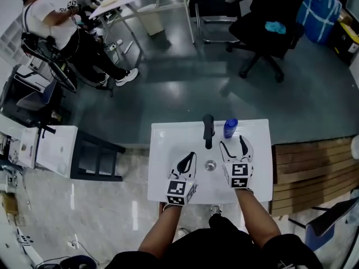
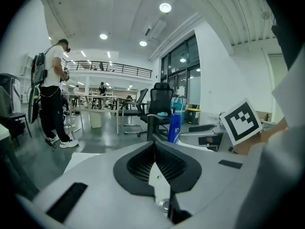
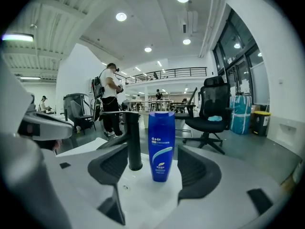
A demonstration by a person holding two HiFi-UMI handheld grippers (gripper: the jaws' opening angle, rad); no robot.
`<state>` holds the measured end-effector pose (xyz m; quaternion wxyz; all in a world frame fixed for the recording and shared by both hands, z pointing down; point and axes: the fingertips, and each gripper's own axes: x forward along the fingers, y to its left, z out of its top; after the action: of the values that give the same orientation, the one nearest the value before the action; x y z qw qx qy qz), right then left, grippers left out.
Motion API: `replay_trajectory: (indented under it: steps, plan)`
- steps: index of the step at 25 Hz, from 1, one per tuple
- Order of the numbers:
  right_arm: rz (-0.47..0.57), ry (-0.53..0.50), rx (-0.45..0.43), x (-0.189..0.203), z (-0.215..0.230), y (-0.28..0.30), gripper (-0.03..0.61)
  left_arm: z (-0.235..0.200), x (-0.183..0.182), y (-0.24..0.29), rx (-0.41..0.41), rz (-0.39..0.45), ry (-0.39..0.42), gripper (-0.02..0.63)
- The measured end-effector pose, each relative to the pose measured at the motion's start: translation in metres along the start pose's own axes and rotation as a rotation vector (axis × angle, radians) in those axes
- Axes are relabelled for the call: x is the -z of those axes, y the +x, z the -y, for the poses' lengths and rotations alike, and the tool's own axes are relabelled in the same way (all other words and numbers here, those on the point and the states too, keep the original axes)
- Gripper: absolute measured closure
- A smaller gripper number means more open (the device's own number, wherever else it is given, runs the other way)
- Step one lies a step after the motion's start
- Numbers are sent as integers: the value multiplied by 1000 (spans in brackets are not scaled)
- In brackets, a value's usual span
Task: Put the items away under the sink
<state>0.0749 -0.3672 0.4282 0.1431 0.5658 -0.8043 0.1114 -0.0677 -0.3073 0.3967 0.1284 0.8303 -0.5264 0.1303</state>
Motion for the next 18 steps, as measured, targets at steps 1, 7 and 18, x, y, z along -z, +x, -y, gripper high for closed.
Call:
replay_trajectory:
  steps: [1, 7, 18]
  plan:
    - [2, 5, 7, -1, 3, 6, 255, -2, 1, 1, -5, -4, -4, 592]
    - [10, 26, 18, -6, 13, 42, 227, -12, 11, 7, -27, -29, -13, 592]
    - [-9, 10, 66, 0, 17, 63, 291, -11, 26, 7, -23, -60, -18, 592]
